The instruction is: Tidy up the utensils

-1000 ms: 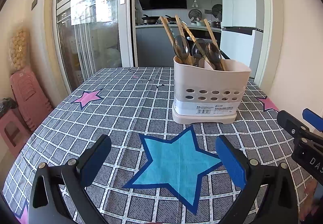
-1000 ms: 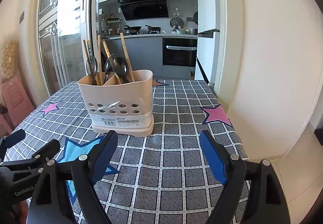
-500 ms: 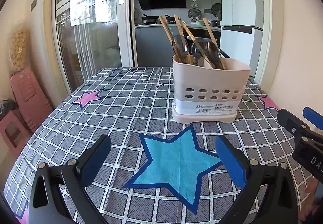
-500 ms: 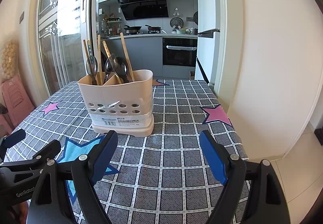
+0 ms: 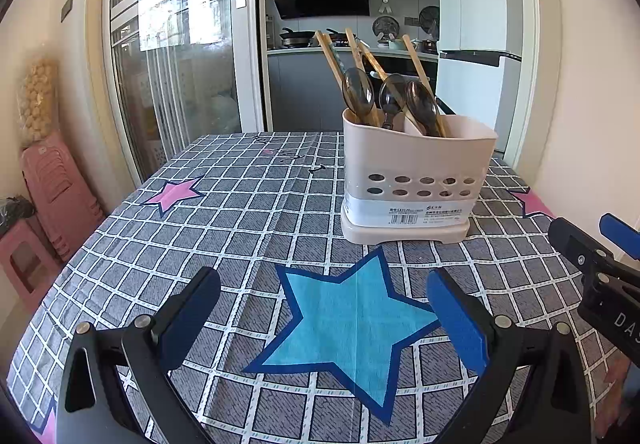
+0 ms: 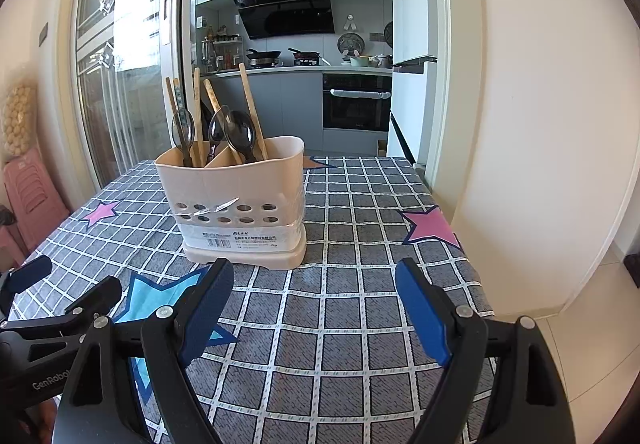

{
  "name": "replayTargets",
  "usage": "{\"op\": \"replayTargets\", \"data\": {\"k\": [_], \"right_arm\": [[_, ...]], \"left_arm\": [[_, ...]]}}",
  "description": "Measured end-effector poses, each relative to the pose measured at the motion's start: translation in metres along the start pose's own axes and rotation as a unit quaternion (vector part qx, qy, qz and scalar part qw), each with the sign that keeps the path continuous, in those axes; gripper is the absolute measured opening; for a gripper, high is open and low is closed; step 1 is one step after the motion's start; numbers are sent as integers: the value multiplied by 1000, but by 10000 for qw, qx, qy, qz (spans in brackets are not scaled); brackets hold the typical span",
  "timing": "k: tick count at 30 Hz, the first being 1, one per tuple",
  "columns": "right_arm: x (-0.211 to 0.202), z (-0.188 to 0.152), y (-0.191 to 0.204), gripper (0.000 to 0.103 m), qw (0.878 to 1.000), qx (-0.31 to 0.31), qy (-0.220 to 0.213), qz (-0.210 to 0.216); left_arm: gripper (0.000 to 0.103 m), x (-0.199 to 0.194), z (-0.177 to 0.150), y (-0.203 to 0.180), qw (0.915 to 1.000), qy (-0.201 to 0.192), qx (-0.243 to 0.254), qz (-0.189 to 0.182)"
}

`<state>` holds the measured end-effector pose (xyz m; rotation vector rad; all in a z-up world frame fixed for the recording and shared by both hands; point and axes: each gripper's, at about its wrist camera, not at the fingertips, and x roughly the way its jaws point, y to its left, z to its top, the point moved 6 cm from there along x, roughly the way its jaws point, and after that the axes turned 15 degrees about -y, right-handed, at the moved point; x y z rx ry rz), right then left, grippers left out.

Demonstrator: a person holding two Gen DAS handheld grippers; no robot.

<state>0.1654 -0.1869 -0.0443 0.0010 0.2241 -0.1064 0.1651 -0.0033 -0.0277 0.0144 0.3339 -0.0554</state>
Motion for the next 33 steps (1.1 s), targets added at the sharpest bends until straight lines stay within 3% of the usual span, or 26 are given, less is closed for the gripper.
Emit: {"op": "replayTargets", "data": {"k": [33], "right_arm": [[2, -2, 1, 85, 10000, 15, 25, 16]], "left_arm": [[103, 0, 0, 0, 10000, -2, 8, -9]]}}
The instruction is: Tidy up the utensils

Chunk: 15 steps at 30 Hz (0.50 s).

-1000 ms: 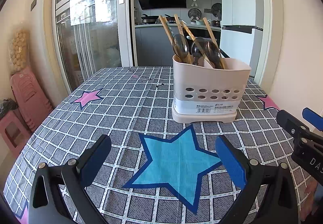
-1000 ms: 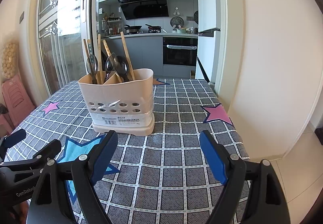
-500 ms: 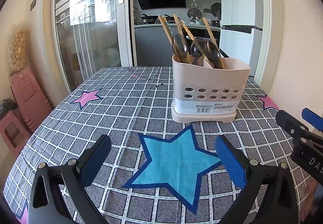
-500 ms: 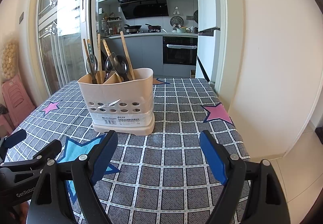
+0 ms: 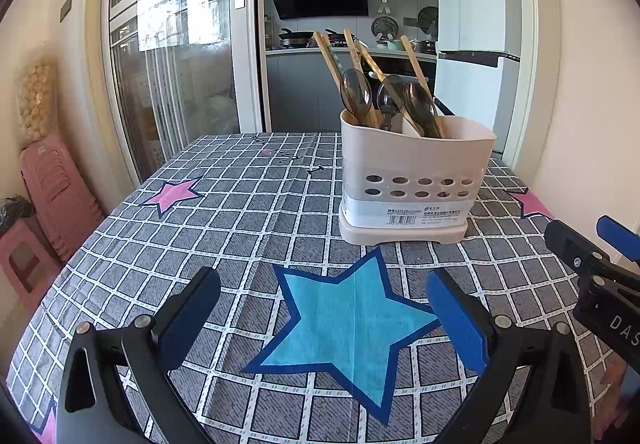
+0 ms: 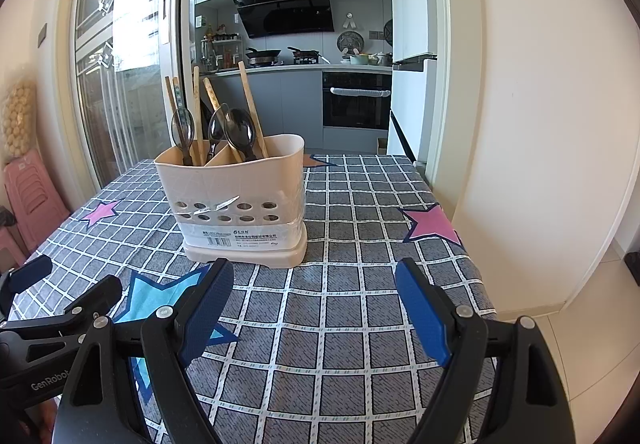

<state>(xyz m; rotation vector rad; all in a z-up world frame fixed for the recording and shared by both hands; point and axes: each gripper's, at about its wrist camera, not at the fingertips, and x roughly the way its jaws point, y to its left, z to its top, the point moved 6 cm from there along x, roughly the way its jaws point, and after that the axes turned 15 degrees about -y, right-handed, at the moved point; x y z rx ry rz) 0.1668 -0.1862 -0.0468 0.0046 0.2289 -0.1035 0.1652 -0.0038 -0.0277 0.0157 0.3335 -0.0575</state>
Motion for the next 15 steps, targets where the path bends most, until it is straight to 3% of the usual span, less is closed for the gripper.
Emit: {"op": "replayTargets", "data": {"k": [15], "right_arm": [[0, -2, 1, 85, 10000, 0, 14, 2]], "left_arm": [[103, 0, 0, -1, 10000, 8, 15, -45]]}}
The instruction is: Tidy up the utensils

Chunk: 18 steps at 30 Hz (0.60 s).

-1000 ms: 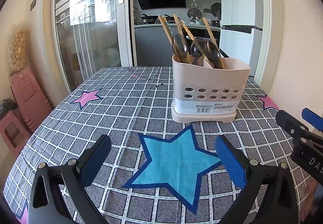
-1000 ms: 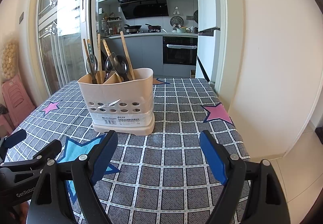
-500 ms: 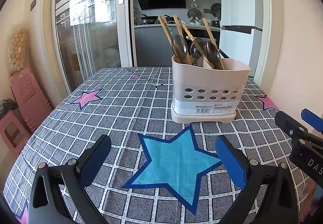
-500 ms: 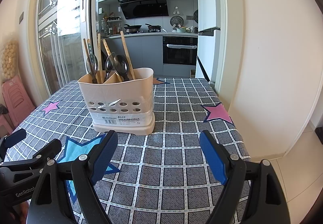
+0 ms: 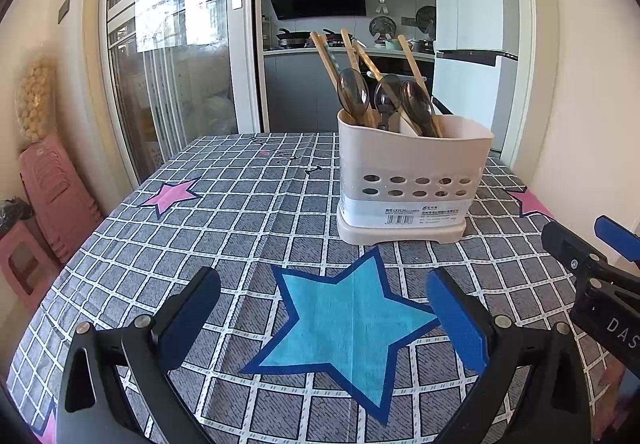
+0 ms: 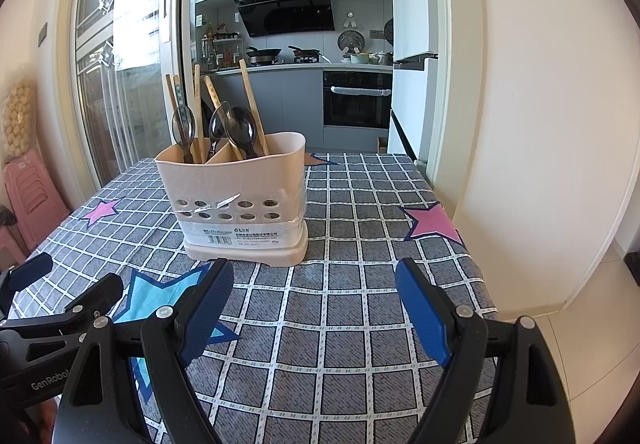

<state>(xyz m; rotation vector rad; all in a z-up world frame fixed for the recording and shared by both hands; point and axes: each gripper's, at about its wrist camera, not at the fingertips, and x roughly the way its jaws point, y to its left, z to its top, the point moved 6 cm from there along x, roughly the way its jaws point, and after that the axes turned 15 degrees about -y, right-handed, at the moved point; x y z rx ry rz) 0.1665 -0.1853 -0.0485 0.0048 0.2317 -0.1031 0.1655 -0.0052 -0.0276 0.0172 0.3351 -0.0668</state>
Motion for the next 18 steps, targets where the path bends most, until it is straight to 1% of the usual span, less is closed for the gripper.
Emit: {"op": "replayTargets", "data": {"k": [18], "right_arm": [[0, -1, 0, 85, 10000, 2, 10, -2]], "left_arm": [[103, 1, -1, 0, 10000, 23, 2, -29]]}}
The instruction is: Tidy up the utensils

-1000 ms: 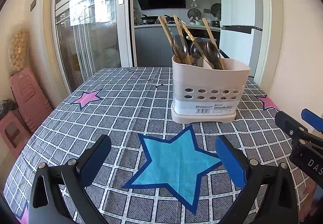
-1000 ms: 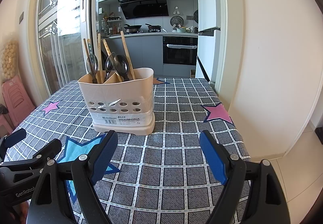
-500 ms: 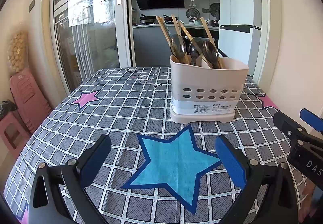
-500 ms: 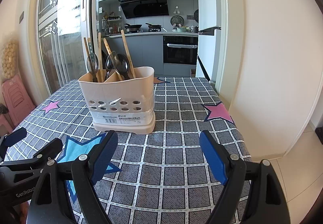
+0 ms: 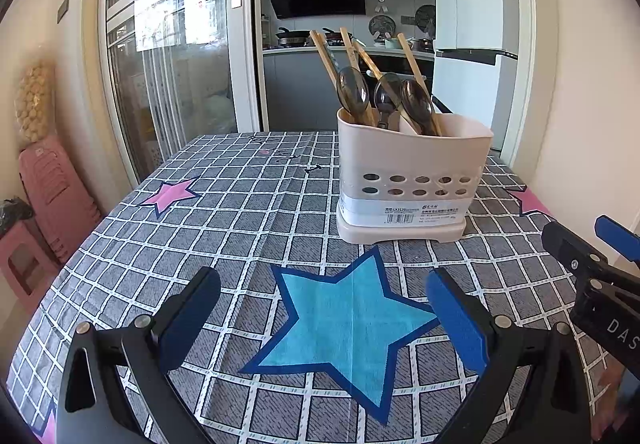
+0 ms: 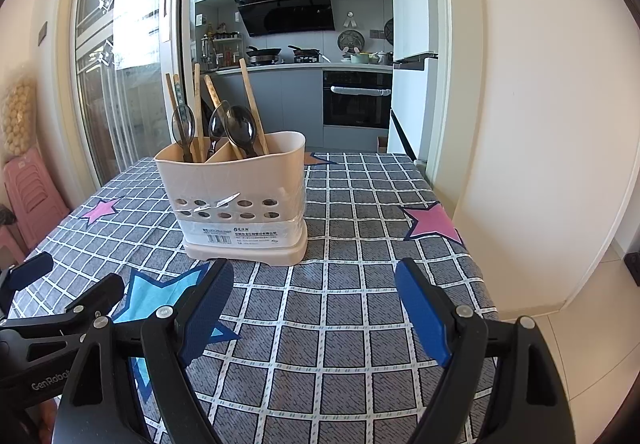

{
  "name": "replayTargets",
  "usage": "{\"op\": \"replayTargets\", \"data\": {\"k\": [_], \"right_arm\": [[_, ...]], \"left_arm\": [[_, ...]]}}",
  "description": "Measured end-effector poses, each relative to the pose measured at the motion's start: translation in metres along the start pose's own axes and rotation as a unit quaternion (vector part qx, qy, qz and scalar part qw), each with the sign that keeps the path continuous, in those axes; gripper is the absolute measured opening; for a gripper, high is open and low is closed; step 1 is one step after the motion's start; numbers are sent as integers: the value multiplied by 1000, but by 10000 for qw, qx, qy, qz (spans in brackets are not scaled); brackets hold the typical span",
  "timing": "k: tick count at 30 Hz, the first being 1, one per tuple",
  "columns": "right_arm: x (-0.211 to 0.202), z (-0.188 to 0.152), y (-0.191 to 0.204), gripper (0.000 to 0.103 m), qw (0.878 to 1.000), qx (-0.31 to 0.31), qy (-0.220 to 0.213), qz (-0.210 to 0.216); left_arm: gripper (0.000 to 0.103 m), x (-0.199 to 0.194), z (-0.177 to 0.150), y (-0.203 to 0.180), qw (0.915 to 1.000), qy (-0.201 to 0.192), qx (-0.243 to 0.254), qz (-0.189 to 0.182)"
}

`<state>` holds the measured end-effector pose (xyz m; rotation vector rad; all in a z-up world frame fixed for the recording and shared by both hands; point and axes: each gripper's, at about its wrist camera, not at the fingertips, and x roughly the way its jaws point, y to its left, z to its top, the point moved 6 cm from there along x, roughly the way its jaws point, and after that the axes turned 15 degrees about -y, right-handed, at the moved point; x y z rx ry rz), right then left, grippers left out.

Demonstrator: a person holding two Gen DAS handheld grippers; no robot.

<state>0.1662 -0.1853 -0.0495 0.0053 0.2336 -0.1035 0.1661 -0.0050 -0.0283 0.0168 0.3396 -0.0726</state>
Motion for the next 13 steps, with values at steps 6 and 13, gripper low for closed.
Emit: {"op": "replayTargets", "data": {"k": [6, 13], "right_arm": [[-1, 0, 0, 85, 10000, 0, 2, 4], [0, 0, 0, 85, 10000, 3, 10, 1]], "left_arm": [[103, -1, 1, 1, 10000, -52, -14, -35], [103, -1, 1, -1, 10000, -60, 19, -65]]}}
